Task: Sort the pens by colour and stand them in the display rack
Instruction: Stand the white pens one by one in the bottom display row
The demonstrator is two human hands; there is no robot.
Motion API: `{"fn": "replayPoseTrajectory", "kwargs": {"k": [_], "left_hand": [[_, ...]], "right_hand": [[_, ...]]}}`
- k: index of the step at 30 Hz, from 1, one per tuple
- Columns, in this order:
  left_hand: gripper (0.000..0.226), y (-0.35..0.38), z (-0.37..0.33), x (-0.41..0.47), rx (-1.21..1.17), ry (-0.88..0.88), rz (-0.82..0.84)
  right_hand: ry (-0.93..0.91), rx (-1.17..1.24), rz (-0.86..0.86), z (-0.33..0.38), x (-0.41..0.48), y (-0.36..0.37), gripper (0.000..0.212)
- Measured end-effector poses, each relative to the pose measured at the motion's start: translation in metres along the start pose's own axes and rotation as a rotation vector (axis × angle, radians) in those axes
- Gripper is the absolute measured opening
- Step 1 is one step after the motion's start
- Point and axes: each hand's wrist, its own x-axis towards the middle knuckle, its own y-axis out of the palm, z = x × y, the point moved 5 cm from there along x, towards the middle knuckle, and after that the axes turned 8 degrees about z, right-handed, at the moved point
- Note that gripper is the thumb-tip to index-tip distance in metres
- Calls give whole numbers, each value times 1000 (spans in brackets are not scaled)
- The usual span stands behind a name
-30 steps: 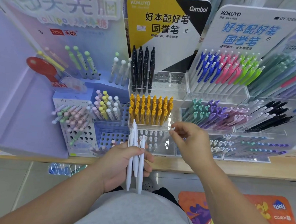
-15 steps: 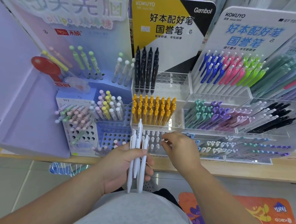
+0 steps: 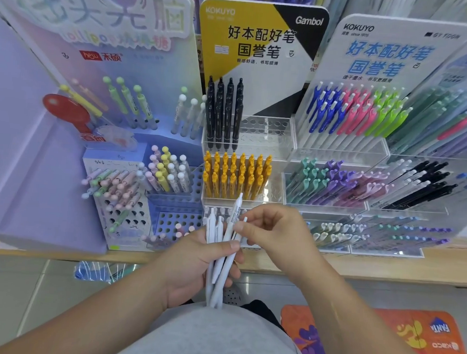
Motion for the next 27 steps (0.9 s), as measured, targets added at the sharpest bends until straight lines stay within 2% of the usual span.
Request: {"fn": "replayPoseTrajectory", "kwargs": {"k": [2,7,12,16,19,23,27], "left_hand": [[13,2,0,2,13,14,6],[25,6,0,4,-62,0,-1],[29,-2,1,6,-150,21,-72],[32,-7,0,6,-161,41,-89],[33,-10,0,6,-157,48,-104],[30,-10,-2,5,-176,57,-95],[31,-8,-3,4,-183,73,-65]], "right_hand": [[25,-5,-14,1,-1,1,14],[41,162,-73,5,-4,-16,10],[-85,206,-251,14,-9,-60,16],[-152,-71,-366,11,-7,-78,18],[-163,-354,-365,0,0,-68,20],[-243,-573,-336,-16,9,-50,22],[-303,-661,-309,-27,13,-41,22]]}}
